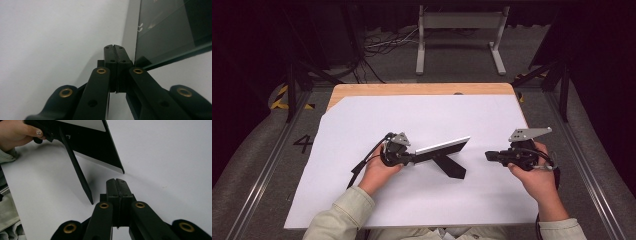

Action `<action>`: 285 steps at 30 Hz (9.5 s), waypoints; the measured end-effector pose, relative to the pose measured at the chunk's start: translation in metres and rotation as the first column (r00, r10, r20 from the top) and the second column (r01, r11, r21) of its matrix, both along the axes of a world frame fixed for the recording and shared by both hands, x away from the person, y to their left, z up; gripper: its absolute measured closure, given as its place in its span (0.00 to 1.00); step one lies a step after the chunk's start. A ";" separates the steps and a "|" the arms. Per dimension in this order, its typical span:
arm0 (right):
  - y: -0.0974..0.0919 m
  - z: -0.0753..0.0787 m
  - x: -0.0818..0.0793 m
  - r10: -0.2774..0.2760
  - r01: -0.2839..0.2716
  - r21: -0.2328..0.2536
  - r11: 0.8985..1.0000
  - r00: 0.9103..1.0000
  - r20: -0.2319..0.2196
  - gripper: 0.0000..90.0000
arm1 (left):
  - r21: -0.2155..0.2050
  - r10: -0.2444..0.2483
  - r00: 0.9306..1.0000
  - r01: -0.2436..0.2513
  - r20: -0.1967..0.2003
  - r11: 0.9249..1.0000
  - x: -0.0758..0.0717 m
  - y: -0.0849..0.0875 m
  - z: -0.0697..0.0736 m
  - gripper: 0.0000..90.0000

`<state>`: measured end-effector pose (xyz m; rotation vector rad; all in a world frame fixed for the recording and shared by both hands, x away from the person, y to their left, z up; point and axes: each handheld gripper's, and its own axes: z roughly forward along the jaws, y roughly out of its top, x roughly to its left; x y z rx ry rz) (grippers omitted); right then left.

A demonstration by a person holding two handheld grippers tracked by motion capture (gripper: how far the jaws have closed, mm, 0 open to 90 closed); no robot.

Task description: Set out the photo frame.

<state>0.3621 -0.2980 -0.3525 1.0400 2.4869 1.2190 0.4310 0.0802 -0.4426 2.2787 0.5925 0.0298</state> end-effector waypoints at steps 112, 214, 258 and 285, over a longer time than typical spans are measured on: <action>-0.028 0.023 -0.025 -0.076 0.075 0.047 0.996 0.997 0.021 1.00 | -0.018 -0.453 0.885 0.454 -0.105 0.891 -0.077 -0.118 -0.005 1.00; 0.067 0.044 -0.006 -0.167 0.154 -0.065 0.986 0.902 -0.398 0.76 | -0.122 -0.001 1.000 0.001 0.005 0.993 -0.038 0.053 0.025 0.70; 0.080 0.091 0.020 -0.001 -0.039 -0.177 0.983 0.975 -0.221 0.94 | -0.154 0.106 0.994 -0.104 0.009 0.983 -0.050 0.084 0.025 0.70; 0.105 0.097 0.066 0.350 -0.390 -0.262 0.883 0.918 -0.187 0.94 | -0.170 0.163 0.987 -0.161 -0.001 0.972 -0.051 0.100 0.024 0.69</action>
